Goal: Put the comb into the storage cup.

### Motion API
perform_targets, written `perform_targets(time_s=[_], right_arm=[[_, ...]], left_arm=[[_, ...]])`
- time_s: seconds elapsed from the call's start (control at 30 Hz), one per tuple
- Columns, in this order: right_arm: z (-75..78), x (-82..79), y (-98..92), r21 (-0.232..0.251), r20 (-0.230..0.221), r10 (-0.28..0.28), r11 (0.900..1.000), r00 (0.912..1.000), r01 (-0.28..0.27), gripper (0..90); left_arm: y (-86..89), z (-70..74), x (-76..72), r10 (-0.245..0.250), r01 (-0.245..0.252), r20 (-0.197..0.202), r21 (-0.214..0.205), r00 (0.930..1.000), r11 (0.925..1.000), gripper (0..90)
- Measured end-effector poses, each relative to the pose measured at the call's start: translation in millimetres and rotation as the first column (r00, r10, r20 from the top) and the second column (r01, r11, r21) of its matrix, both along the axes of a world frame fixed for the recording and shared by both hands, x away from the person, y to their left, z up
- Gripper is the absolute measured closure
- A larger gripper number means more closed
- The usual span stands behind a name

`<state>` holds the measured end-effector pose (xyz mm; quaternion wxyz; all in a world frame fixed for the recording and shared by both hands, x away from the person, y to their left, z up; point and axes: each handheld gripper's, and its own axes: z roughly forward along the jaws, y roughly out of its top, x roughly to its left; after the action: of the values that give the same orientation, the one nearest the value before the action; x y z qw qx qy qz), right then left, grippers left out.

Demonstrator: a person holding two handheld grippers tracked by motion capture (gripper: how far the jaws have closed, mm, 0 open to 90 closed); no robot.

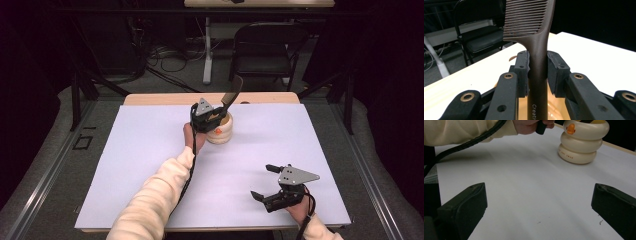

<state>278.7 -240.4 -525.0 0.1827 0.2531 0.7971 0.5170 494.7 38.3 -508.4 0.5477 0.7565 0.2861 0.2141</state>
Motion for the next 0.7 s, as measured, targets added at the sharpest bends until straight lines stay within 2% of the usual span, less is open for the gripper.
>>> perform_targets(time_s=[0.7], right_arm=[[-0.3, 0.8, 0.4, -0.001, -0.001, 0.003, 1.0, 1.0, -0.003, 0.0]], left_arm=[[1.0, 0.5, -5.4, -0.025, 0.026, -0.01, 0.1, 0.9996, 0.9946, 71.6]])
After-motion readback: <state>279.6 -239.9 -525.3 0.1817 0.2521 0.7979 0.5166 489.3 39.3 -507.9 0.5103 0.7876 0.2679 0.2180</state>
